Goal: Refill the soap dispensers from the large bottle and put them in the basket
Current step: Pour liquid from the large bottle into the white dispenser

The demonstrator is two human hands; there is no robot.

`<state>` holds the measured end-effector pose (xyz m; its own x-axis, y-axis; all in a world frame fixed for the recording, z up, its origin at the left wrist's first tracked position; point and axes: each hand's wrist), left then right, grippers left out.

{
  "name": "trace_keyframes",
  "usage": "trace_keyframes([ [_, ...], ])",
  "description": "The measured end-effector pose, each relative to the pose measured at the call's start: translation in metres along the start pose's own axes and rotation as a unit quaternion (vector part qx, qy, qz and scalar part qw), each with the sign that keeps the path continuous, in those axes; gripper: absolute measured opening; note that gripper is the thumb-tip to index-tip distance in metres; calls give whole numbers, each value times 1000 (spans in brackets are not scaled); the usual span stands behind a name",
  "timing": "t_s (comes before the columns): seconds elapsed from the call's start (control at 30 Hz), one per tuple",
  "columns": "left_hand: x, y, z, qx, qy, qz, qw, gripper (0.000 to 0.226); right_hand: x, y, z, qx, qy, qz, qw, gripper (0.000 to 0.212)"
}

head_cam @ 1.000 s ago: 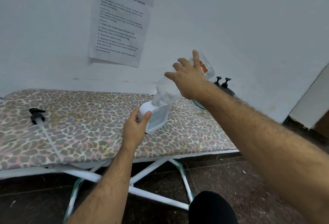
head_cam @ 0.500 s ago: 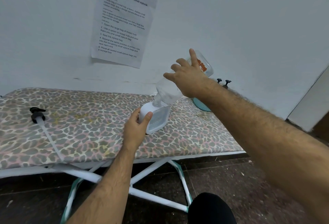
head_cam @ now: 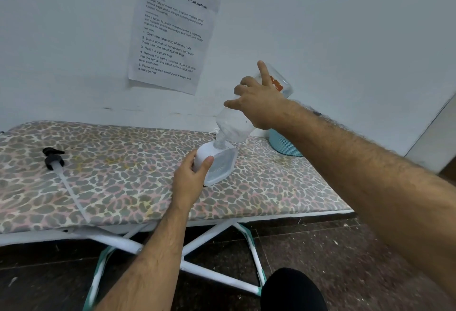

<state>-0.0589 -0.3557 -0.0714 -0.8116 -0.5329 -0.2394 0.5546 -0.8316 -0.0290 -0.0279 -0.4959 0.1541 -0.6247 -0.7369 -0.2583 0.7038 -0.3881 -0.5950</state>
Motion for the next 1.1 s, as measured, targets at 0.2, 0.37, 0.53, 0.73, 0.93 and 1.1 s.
trace_keyframes([
  [0.2, -1, 0, -1, -1, 5, 0, 1000, 64, -6, -4, -4, 17, -3, -7, 1000, 64],
  [0.37, -1, 1, -1, 1, 3, 0, 1000, 48, -11, -7, -5, 20, -15, -10, 1000, 62],
  [0.53, -1, 1, -1, 5, 2, -2, 1000, 68, -15, -11, -5, 26, -26, -13, 999, 62],
  [0.73, -2, 2, -2, 3, 0, 4, 1000, 60, -18, -13, -5, 28, -31, -20, 999, 63],
  [0.93, -2, 2, -3, 10, -2, 4, 1000, 61, -22, -14, -5, 38, -44, -21, 998, 63],
  [1.1, -3, 2, -3, 11, 0, 2, 1000, 60, -24, -16, -7, 49, -51, -21, 997, 64],
])
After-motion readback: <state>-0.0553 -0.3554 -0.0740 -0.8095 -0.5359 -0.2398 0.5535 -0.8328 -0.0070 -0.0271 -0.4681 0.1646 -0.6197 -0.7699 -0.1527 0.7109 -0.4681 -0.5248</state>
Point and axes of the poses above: each hand's wrist, its own x-axis away from the middle knuckle, its own y-axis out of the palm, z = x × y, and after that the axes turned 11 degrees about z, right-handed
